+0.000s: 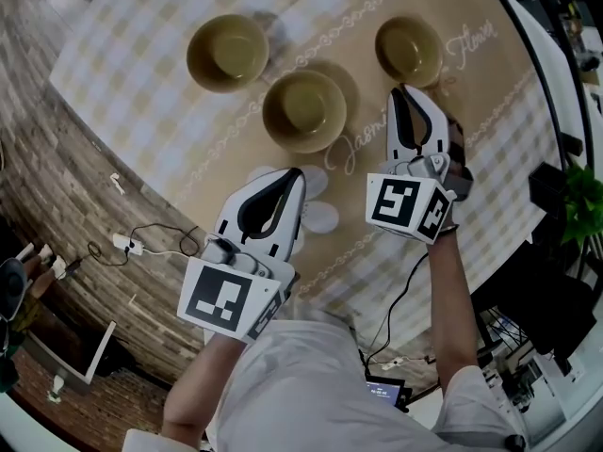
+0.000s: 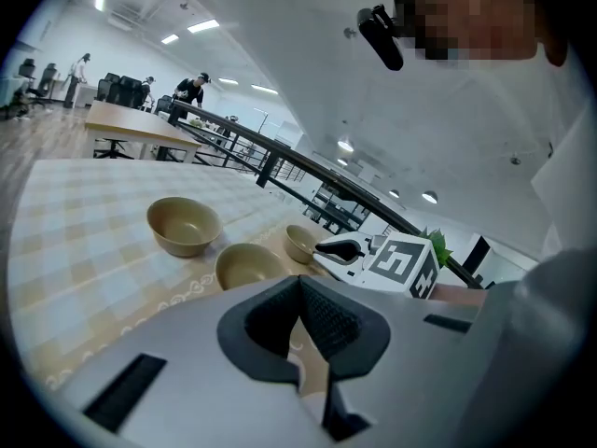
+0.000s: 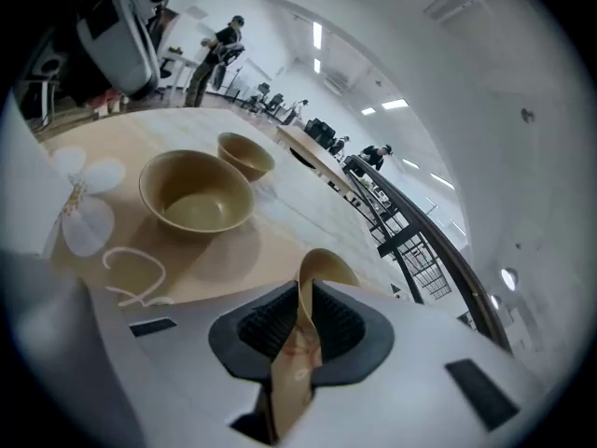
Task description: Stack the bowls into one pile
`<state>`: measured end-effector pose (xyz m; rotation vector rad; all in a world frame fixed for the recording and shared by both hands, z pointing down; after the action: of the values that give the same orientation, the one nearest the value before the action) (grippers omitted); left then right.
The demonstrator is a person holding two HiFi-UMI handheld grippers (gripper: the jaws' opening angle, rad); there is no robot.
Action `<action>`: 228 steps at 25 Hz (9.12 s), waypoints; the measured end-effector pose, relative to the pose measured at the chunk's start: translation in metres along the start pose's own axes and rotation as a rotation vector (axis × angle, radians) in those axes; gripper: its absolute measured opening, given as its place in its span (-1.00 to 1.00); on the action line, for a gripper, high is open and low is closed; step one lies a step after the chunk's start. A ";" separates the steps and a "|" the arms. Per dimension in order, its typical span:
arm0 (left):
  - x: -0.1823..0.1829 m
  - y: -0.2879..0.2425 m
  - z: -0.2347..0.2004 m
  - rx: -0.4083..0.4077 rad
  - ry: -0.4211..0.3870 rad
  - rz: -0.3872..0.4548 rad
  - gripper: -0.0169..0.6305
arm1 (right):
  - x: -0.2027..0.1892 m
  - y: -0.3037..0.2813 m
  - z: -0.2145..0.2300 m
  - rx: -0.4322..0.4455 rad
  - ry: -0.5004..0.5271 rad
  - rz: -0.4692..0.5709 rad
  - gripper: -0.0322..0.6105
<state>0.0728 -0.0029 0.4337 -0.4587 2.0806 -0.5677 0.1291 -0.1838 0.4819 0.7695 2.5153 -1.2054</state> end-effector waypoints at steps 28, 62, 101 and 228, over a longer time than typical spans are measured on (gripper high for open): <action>-0.002 0.009 -0.006 0.013 0.006 0.007 -0.90 | 0.011 0.005 -0.001 0.011 0.147 0.019 -0.79; -0.016 0.047 -0.015 0.042 0.006 0.020 -0.90 | 0.077 0.083 -0.102 0.306 0.388 0.208 -0.78; 0.011 0.185 0.086 0.185 -0.155 0.042 -0.90 | 0.108 0.271 -0.014 0.049 -0.480 0.411 -0.78; 0.132 0.077 -0.203 -0.281 -0.308 -0.394 -0.90 | 0.276 -0.003 -0.123 -0.145 -0.230 -0.152 -0.77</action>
<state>-0.1758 0.0362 0.4003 -1.0662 1.7849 -0.3959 -0.1014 0.0078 0.4417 0.3867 2.4704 -1.0727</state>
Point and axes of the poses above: the fingertips, and each gripper's own axes: y backward along the fingers, z to its right, x out of its top, the point moved 5 cm from there along y, backward along the fingers, and after that the axes turned 6 degrees about -z, right-handed, at the moved point
